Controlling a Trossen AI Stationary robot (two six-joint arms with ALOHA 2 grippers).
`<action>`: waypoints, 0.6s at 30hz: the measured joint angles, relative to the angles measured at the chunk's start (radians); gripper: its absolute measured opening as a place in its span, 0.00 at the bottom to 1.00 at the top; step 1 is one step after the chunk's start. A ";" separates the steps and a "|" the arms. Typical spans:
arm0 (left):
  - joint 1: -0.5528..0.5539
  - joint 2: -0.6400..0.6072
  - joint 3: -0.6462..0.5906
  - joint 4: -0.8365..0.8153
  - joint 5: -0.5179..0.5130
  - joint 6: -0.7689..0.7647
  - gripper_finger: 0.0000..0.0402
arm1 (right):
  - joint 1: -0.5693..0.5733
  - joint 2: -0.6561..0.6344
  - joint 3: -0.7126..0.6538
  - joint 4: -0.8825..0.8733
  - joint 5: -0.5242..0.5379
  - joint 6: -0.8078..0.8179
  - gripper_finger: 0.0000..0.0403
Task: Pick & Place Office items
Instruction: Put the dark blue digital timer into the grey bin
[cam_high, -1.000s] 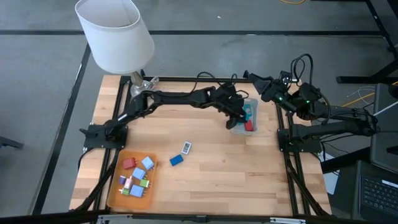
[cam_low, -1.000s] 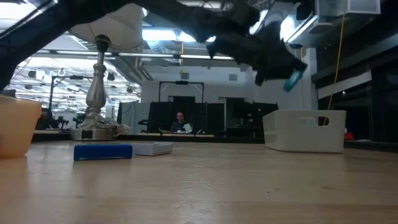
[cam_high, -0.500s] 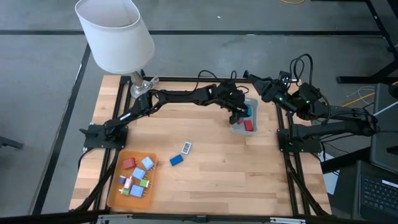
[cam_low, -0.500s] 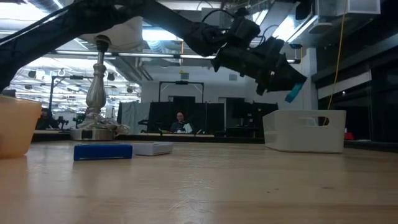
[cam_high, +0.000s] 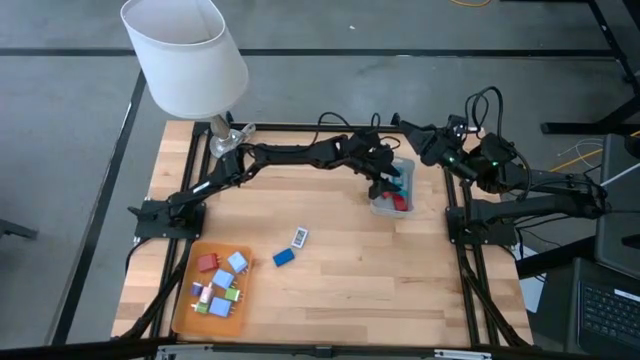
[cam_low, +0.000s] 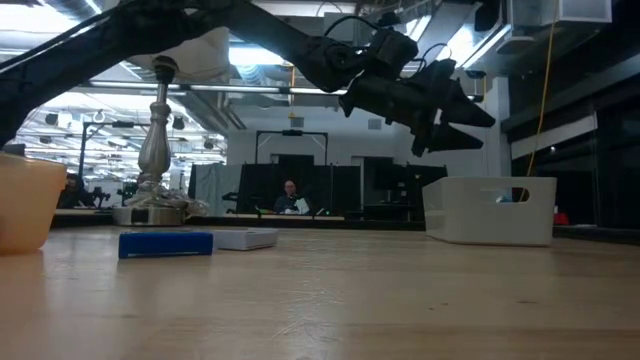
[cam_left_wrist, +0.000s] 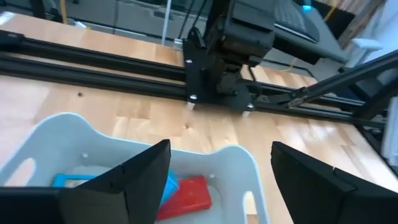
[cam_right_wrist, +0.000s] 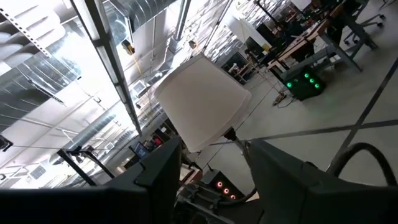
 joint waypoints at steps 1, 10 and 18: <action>0.000 -0.005 0.000 -0.005 0.015 -0.003 0.68 | 0.000 0.000 0.000 0.000 -0.004 0.000 0.47; -0.011 -0.254 0.001 -0.508 -0.230 0.325 0.63 | 0.000 0.000 0.000 0.001 -0.030 -0.007 0.47; -0.004 -0.475 -0.007 -1.063 -0.633 0.064 0.67 | 0.000 0.000 0.000 -0.004 -0.064 -0.018 0.47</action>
